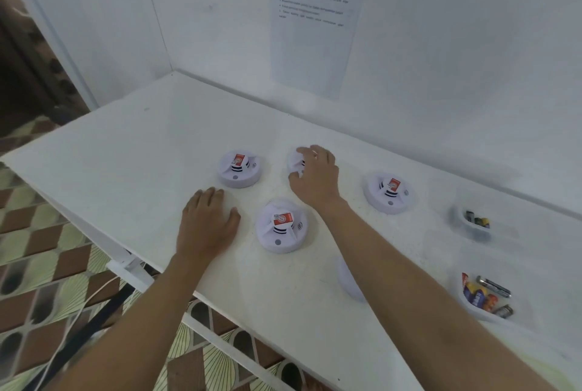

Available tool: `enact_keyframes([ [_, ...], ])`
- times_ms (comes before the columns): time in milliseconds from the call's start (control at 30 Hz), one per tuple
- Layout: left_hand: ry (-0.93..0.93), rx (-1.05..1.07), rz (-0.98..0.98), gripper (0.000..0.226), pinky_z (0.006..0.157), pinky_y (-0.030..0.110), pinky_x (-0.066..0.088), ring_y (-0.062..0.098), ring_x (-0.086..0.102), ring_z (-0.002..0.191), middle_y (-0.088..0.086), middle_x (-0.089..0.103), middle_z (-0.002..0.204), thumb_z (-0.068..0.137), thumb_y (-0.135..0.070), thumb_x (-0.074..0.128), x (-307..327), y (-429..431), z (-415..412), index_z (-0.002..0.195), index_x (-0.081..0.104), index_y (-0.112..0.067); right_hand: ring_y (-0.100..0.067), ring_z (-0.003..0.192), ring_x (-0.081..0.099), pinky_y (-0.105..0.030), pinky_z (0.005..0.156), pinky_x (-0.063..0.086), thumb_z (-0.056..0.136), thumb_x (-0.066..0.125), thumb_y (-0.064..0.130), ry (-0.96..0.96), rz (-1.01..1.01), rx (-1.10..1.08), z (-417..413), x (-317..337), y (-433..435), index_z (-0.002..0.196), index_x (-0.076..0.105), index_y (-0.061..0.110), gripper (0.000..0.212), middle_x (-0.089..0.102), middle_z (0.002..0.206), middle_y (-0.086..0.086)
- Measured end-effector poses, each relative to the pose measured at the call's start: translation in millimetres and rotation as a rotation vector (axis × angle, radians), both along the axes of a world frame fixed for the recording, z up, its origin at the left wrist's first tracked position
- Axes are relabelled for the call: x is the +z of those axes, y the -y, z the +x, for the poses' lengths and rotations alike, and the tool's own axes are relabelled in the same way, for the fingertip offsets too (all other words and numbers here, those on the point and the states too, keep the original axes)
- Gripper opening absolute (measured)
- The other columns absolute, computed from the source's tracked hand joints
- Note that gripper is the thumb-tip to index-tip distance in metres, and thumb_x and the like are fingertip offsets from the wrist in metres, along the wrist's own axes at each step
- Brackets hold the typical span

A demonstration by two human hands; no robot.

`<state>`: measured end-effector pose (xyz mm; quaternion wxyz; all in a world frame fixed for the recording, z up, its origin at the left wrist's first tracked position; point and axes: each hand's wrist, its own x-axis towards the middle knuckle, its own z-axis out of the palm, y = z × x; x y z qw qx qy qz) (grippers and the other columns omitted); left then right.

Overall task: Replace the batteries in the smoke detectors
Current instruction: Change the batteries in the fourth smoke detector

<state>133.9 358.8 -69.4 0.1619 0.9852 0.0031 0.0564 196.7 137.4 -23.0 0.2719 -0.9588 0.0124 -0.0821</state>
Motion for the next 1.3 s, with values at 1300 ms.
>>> enact_keyframes([
  [1300, -0.526, -0.128, -1.408, 0.023, 0.079, 0.042, 0.059, 0.038, 0.071, 0.087, 0.013, 0.07, 0.107, 0.104, -0.018, 0.046, 83, 58, -116, 0.117, 0.065, -0.015, -0.031, 0.12, 0.063, -0.046, 0.096, 0.056, 0.083, 0.077, 0.004, -0.151, 1.349, 0.25, -192, 23, 10, 0.14, 0.047, 0.028, 0.069, 0.056, 0.136, -0.014],
])
